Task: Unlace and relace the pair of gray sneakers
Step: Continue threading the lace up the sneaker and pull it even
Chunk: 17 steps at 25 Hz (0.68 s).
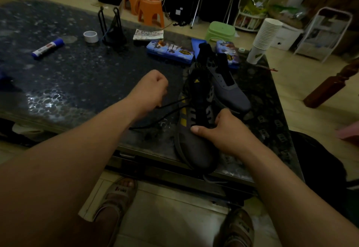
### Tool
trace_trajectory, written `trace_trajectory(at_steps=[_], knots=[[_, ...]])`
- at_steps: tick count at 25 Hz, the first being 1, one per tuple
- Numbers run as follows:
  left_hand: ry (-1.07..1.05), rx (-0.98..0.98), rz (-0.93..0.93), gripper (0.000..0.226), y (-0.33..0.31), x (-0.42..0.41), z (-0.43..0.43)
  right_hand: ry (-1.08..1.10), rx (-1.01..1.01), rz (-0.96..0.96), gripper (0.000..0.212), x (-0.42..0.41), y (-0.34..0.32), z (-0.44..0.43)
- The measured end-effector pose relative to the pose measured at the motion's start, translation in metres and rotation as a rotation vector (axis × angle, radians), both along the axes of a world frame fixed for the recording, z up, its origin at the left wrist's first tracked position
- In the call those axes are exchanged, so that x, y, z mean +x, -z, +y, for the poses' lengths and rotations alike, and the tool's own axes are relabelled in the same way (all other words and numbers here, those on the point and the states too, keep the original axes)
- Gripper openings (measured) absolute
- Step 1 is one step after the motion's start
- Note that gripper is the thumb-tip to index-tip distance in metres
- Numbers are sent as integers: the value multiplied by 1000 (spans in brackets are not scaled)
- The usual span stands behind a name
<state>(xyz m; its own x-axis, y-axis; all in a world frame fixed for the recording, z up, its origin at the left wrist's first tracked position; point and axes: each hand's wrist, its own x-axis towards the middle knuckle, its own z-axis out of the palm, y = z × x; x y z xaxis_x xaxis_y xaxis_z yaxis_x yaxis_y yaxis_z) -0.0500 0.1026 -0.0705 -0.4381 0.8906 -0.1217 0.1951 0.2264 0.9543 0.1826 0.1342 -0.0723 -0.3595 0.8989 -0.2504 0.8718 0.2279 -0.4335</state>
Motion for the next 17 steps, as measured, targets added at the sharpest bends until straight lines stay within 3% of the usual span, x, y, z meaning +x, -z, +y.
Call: trace_trajectory(at_steps=[2, 5, 7, 9, 10, 12, 13, 14, 15, 17], knots=[[185, -46, 331, 25, -5, -5, -9, 8, -9, 25, 84, 1, 3, 2], [384, -91, 457, 25, -7, 2, -17, 10, -13, 44, 84, 0, 5, 1], [269, -78, 428, 24, 1, -2, -14, 15, -35, 55, 84, 1, 6, 1], [-18, -40, 297, 25, 12, -11, -7, 19, -42, 60, 84, 3, 8, 1], [-171, -11, 127, 21, 15, -15, -4, 22, -37, 62, 84, 4, 9, 1], [-346, 117, -418, 9, 12, -14, 0, 31, -36, 67, 84, 4, 9, 0], [-341, 173, -687, 8, 10, -9, 1, 35, -38, 67, 84, 4, 8, 0], [-295, 200, -832, 7, 7, -3, 2, 37, -41, 66, 83, 3, 8, 0], [-216, 189, -827, 10, 5, 3, 2, 35, -43, 63, 83, 3, 7, 0], [-11, 112, -503, 21, 7, 14, 0, 31, -42, 60, 82, 3, 7, 0]])
